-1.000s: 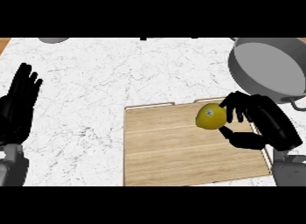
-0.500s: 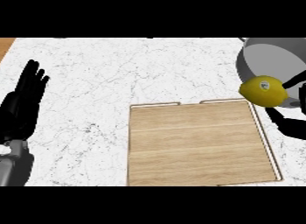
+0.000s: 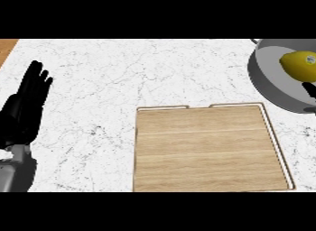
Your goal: Pick the lemon from the tray and place it in the pot
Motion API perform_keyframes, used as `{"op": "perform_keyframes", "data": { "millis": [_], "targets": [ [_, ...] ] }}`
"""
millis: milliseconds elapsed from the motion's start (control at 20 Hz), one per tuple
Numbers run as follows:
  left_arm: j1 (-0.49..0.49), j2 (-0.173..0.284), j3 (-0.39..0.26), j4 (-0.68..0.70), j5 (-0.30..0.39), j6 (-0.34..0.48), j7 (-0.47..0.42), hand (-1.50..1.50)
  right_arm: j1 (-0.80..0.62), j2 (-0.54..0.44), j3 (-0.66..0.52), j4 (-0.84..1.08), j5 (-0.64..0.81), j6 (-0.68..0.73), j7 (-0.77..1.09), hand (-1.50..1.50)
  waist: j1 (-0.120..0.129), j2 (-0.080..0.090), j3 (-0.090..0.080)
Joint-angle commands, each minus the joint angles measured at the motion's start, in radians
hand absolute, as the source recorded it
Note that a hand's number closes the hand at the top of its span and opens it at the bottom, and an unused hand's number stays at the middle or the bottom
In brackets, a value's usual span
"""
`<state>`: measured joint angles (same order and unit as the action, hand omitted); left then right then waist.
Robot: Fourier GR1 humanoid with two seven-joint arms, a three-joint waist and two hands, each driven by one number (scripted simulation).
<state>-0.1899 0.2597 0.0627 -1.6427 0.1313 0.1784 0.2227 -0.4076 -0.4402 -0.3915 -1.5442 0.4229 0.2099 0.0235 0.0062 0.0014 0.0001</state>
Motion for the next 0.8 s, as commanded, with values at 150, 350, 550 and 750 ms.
{"op": "perform_keyframes", "data": {
  "millis": [150, 350, 550, 750],
  "targets": [
    [-0.003, -0.017, -0.014, -0.007, -0.001, -0.019, 0.012, 0.0, -0.168, -0.021, -0.057, 0.416, -0.029, -0.082, -0.16, 1.5, 0.02, 0.006, 0.001],
    [-0.056, -0.006, 0.01, 0.054, -0.002, -0.024, -0.021, 0.0, -0.146, -0.146, 0.006, 0.447, 0.25, -0.3, -0.246, 1.5, 0.027, 0.017, 0.001],
    [-0.026, -0.045, -0.027, 0.031, -0.032, -0.002, -0.042, 0.0, -0.207, -0.15, 0.037, 0.677, 0.36, -0.446, -0.3, 1.5, 0.039, 0.016, 0.002],
    [-0.066, -0.038, -0.019, 0.045, -0.028, -0.006, -0.013, 0.0, -0.352, -0.163, 0.016, 0.952, 0.367, -0.53, -0.398, 1.5, 0.049, 0.019, 0.003]
  ]
}}
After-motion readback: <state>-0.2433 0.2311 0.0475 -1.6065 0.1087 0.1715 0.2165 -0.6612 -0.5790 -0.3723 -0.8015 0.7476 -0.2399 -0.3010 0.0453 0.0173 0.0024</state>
